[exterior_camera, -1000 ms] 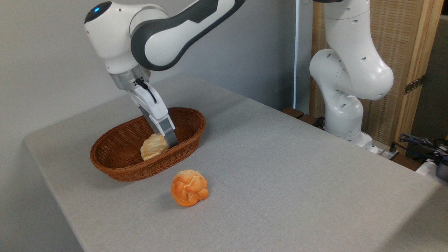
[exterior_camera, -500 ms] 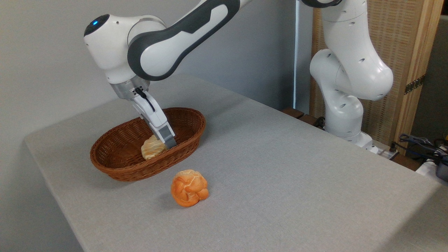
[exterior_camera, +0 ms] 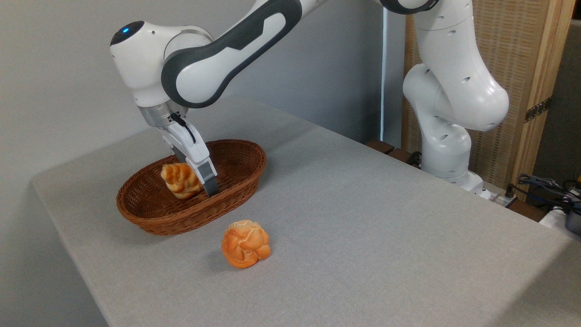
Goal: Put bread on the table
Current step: 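Lower the gripper into the basket and grasp the braided roll, then lift the braided roll up out of the basket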
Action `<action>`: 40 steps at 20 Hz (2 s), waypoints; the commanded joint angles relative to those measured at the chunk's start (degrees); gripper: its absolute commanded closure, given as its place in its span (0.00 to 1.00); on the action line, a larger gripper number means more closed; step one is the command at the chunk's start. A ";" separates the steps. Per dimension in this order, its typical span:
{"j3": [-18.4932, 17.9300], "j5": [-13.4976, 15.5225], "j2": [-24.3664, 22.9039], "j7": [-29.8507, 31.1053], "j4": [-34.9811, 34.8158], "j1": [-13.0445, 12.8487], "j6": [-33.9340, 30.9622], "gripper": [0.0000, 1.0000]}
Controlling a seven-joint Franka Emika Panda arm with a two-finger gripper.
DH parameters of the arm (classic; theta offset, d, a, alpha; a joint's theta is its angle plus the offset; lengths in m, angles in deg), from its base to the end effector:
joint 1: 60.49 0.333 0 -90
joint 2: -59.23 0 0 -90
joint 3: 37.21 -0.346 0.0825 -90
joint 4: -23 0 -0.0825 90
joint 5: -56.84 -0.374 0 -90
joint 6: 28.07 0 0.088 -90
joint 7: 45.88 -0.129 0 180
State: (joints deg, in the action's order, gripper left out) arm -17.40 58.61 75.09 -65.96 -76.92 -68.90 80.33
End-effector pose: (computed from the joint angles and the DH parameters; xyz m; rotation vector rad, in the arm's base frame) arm 0.5488 -0.2796 0.4252 2.7690 -1.2112 -0.1837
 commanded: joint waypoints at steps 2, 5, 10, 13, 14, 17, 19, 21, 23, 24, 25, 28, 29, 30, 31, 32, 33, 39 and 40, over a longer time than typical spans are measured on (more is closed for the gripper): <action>-0.56 -0.81 0.75 1.45 0.26 -1.26 1.64 0.18; -0.65 -0.81 0.66 1.45 0.43 -1.17 1.64 0.51; -0.82 -0.72 0.58 1.01 0.70 -1.17 1.64 0.69; -0.91 -0.72 0.40 0.83 0.79 -1.09 1.64 0.69; -0.91 -0.81 0.40 0.83 1.05 -1.09 1.72 0.69; -1.00 -0.72 0.14 0.83 1.14 -1.09 1.72 0.69; -1.09 -0.72 0.05 0.74 1.22 -0.82 1.72 0.69; -1.09 -0.72 0.14 0.74 1.84 -0.82 1.72 0.69; -1.09 -0.72 0.14 0.74 1.93 -0.74 1.72 0.69; -1.09 -0.72 0.14 0.74 1.84 -0.74 1.72 0.69; -1.09 -0.81 0.14 0.74 1.93 -0.74 1.72 0.71; -1.09 -0.81 0.14 0.74 1.93 -0.74 1.72 0.83; -1.09 -0.72 0.14 0.74 1.93 -0.82 1.72 0.85; -1.09 -0.72 0.14 0.66 1.93 -0.74 1.72 0.86; -1.09 -0.72 0.05 0.66 1.93 -0.74 1.72 0.86; -1.18 -0.72 0.05 0.66 2.02 -0.74 1.72 0.86; -1.18 -0.72 -0.04 0.66 2.19 -0.74 1.72 0.86; -1.00 -0.54 -3.02 0.66 3.60 -0.74 1.64 0.86; -1.09 -0.46 -3.81 0.66 3.95 -0.74 1.55 0.86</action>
State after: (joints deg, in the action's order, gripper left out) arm -17.72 58.59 74.27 -65.76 -73.73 -69.10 81.59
